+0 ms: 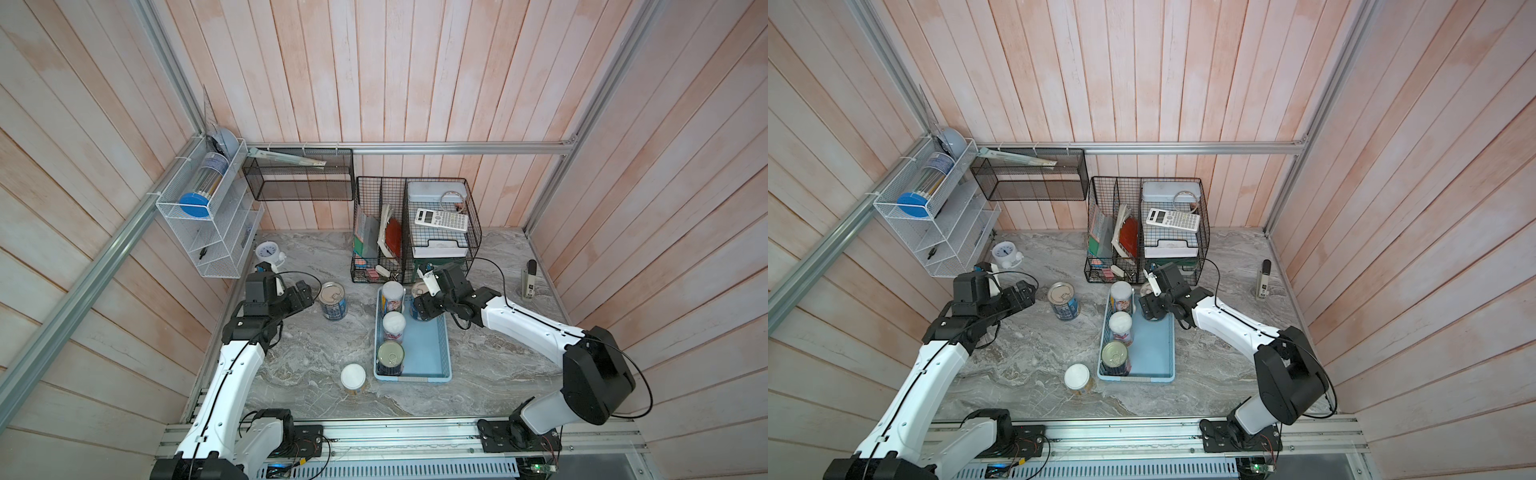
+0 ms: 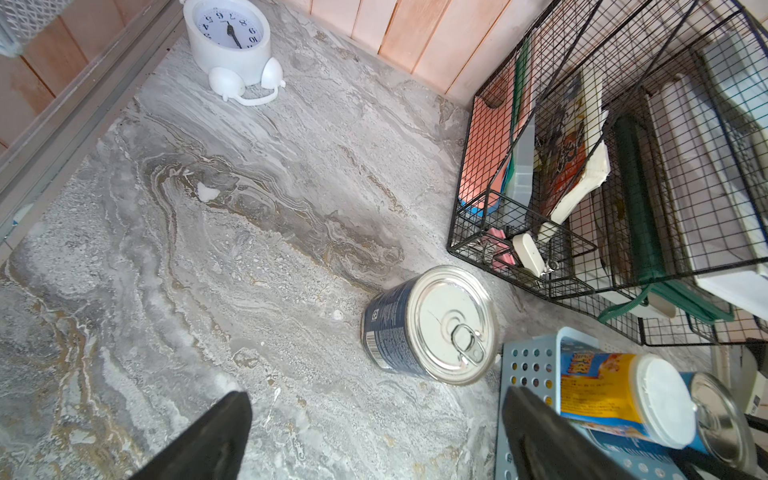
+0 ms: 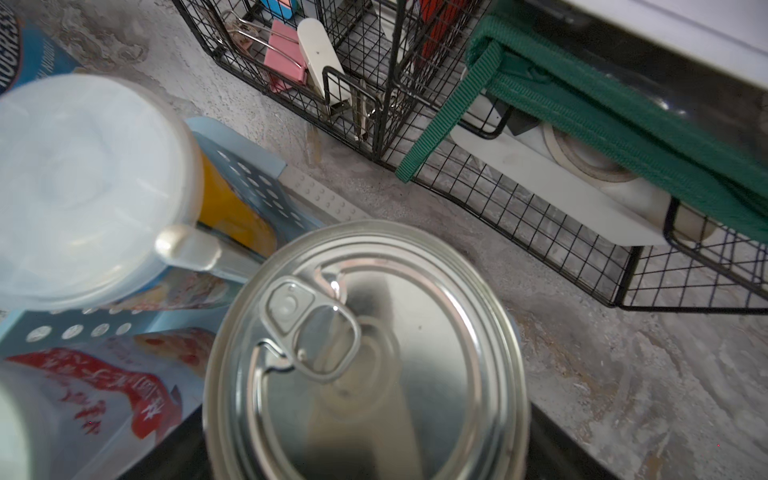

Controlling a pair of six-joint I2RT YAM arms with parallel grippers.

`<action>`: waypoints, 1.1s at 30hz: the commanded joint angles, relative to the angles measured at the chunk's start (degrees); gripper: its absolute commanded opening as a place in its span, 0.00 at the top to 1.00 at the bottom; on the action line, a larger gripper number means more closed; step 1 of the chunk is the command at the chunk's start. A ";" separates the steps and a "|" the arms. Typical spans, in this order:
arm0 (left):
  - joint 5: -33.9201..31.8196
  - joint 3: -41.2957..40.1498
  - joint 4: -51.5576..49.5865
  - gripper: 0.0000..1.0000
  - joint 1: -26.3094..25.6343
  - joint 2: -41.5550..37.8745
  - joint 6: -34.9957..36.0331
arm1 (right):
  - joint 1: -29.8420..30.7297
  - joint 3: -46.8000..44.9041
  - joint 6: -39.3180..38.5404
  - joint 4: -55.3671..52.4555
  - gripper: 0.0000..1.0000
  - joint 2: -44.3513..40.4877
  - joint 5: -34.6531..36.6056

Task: Put the canned food in the basket
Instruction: Place the canned food in the basket, then pick up the canned food from the center of the board.

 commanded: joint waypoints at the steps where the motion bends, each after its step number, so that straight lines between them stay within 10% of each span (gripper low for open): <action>1: 0.52 -0.98 0.50 0.00 0.24 0.51 1.02 | -0.33 0.32 -1.51 9.98 1.00 -0.41 4.54; 5: 0.45 -1.01 0.50 0.00 0.23 0.69 1.03 | -0.58 -0.14 -1.43 10.68 0.97 0.75 4.97; 8: 0.46 -1.05 0.49 0.00 0.23 0.63 1.10 | -0.58 -0.74 -0.79 10.58 0.67 1.30 5.04; 12: 0.44 -1.02 0.41 0.00 0.24 0.61 1.03 | -0.59 -1.49 0.31 10.45 0.03 0.56 5.62; 21: 0.04 -0.89 0.46 0.00 0.24 -0.40 1.02 | -0.16 -0.10 0.40 7.17 0.02 -11.43 7.53; 26: -0.70 -0.06 0.19 0.00 0.49 -1.10 0.61 | -0.05 0.10 -0.75 12.38 0.02 -17.37 -9.58; 29: -1.72 0.72 -0.34 0.00 1.68 -1.75 0.19 | 0.48 6.64 1.43 11.95 0.02 -11.68 -21.08; 33: 0.22 1.34 -1.79 0.00 7.39 -1.56 -0.51 | 7.30 21.83 -2.99 2.41 0.02 0.99 -18.48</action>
